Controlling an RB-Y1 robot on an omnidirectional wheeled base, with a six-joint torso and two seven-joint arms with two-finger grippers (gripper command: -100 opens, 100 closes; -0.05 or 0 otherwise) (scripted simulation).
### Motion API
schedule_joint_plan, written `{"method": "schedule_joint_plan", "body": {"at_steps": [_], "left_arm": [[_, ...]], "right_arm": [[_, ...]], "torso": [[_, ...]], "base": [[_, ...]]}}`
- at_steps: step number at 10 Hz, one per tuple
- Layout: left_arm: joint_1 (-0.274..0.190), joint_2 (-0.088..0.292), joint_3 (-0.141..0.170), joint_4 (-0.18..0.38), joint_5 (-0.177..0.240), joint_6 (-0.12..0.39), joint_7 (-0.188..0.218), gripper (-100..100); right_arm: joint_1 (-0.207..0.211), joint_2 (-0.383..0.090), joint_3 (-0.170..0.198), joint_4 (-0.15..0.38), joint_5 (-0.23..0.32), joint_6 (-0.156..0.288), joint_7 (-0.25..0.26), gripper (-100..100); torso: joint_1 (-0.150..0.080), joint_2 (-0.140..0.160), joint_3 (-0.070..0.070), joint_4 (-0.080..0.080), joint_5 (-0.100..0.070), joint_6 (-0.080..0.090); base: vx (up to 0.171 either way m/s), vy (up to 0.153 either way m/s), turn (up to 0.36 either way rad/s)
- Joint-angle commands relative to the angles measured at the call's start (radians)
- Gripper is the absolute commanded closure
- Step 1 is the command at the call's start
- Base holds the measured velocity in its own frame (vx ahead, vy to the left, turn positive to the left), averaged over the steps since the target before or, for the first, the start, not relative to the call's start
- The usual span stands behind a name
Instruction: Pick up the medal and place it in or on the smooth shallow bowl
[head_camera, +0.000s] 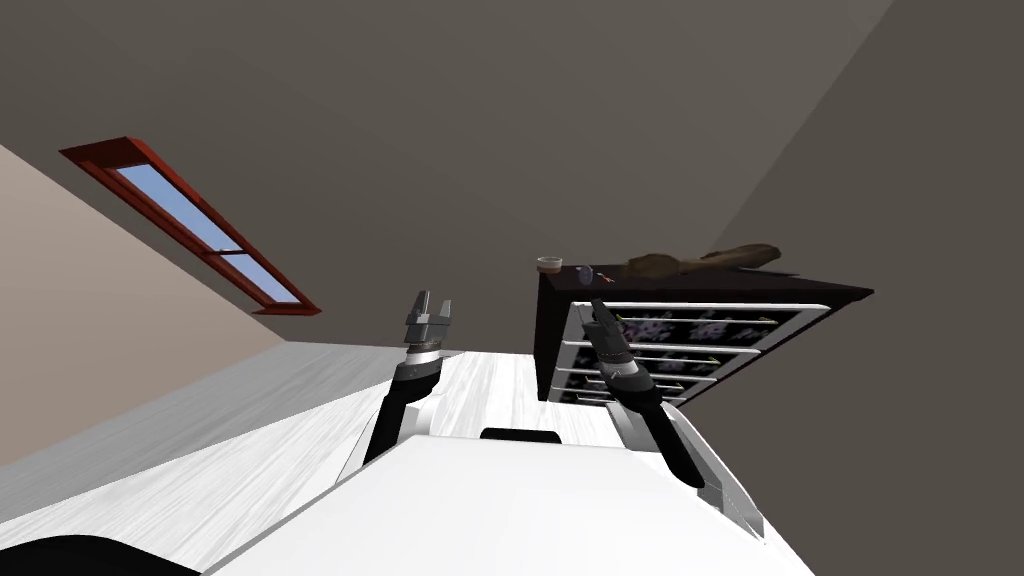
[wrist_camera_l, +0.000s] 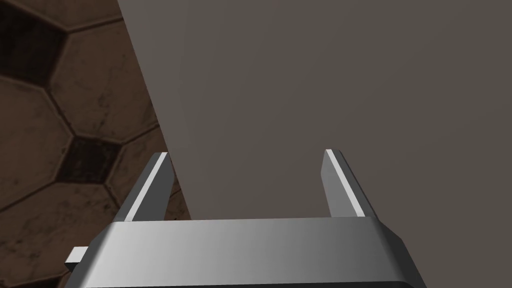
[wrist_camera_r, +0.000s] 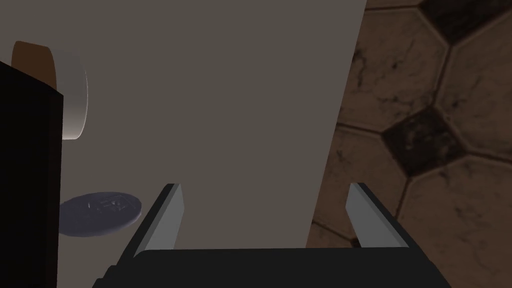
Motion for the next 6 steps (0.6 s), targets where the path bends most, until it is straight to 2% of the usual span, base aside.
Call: {"method": "schedule_joint_plan", "body": {"at_steps": [1, 2, 3, 4, 5, 6], "left_arm": [[0.000, 0.000, 0.000, 0.000, 0.000, 0.000, 0.000, 0], [0.000, 0.000, 0.000, 0.000, 0.000, 0.000, 0.000, 0], [0.000, 0.000, 0.000, 0.000, 0.000, 0.000, 0.000, 0], [0.000, 0.000, 0.000, 0.000, 0.000, 0.000, 0.000, 0], [0.000, 0.000, 0.000, 0.000, 0.000, 0.000, 0.000, 0], [0.000, 0.000, 0.000, 0.000, 0.000, 0.000, 0.000, 0]], "right_arm": [[-0.009, -0.028, 0.010, 0.003, 0.017, 0.001, -0.010, -100], [-0.035, -0.070, 0.028, 0.029, 0.052, -0.009, -0.028, -100], [-0.035, -0.078, 0.028, 0.029, 0.052, -0.009, -0.028, -100], [-0.063, -0.119, 0.047, 0.056, 0.089, -0.019, -0.047, -100], [-0.063, -0.130, 0.047, 0.056, 0.089, -0.019, -0.047, -100], [-0.093, -0.169, 0.067, 0.084, 0.127, -0.029, -0.068, -100]], "torso": [[0.000, 0.000, 0.000, 0.000, 0.000, 0.000], [0.000, 0.000, 0.000, 0.000, 0.000, 0.000], [0.000, 0.001, 0.001, 0.000, 0.000, 0.000], [0.000, 0.001, 0.000, 0.000, 0.000, 0.000], [0.000, 0.002, 0.001, 0.000, 0.000, 0.000], [0.000, 0.001, 0.001, 0.000, 0.000, 0.000]], "base": [[-0.071, 0.034, -0.059], [-0.089, 0.029, -0.111], [-0.080, 0.030, -0.070], [-0.106, 0.043, -0.118], [-0.078, 0.035, -0.075], [-0.068, 0.036, -0.138]]}}
